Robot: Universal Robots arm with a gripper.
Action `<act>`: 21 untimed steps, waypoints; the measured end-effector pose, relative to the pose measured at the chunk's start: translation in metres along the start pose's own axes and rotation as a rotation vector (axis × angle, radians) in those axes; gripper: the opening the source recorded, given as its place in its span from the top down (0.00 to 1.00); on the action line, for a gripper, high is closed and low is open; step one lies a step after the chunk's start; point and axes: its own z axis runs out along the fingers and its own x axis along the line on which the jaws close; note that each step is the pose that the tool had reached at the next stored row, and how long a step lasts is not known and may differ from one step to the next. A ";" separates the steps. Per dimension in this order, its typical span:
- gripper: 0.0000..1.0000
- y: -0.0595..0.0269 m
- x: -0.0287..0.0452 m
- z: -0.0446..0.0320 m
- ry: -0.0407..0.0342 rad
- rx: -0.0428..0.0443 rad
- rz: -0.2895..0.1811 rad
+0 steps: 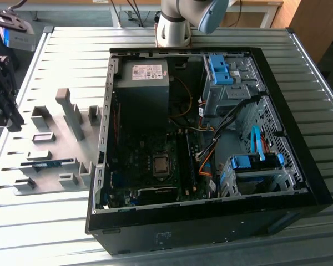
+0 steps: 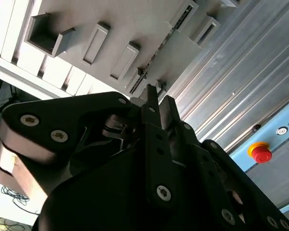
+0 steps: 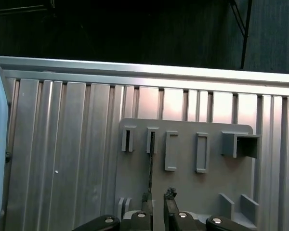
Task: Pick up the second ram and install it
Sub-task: 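Pick up the second ram and move it above second insertion slot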
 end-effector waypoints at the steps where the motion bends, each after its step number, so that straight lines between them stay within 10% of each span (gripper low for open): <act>1: 0.75 0.0000 -0.0001 0.0017 -0.0005 0.0002 0.016; 8: 0.69 -0.0002 -0.0001 0.0135 -0.0040 0.0006 0.044; 13: 0.69 0.0025 0.0013 0.0153 -0.0485 0.0034 0.042; 21: 0.69 0.0026 0.0026 0.0262 -0.0336 0.0082 0.046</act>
